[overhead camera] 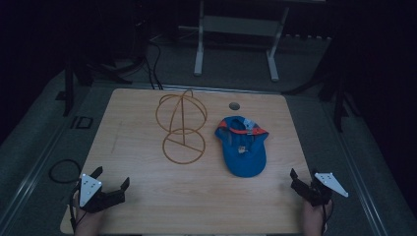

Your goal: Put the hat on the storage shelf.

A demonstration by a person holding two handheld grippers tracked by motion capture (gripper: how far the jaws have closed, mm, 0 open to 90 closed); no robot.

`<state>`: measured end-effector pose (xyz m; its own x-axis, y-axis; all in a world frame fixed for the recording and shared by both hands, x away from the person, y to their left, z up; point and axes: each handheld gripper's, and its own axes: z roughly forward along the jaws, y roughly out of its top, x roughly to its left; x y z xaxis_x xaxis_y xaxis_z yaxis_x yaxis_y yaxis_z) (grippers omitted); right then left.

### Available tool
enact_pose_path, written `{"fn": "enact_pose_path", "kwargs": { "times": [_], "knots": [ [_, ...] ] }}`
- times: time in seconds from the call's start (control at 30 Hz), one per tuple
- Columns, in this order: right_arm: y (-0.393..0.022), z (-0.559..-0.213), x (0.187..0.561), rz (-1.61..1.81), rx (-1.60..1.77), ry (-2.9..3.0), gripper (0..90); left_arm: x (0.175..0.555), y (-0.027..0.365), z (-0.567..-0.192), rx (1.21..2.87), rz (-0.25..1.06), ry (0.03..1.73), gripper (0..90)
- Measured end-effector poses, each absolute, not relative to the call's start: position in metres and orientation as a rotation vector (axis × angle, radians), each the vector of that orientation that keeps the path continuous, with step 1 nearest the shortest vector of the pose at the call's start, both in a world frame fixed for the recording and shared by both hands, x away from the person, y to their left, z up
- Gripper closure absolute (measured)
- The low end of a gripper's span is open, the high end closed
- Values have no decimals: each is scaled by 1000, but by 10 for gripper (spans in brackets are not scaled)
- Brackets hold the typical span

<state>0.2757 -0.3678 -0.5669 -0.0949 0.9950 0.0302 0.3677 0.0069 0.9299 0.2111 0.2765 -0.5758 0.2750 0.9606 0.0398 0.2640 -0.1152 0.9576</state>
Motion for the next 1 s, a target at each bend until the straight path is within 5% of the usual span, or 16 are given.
{"fn": "enact_pose_path", "kwargs": {
  "times": [0.53,1.0],
  "knots": [
    [-354,-561,284,1078,1372,1689,166,211,267,-574,1584,904,1152,12],
    [-326,-520,331,1174,1347,1841,145,210,260,-571,1597,873,1136,12]
  ]
}}
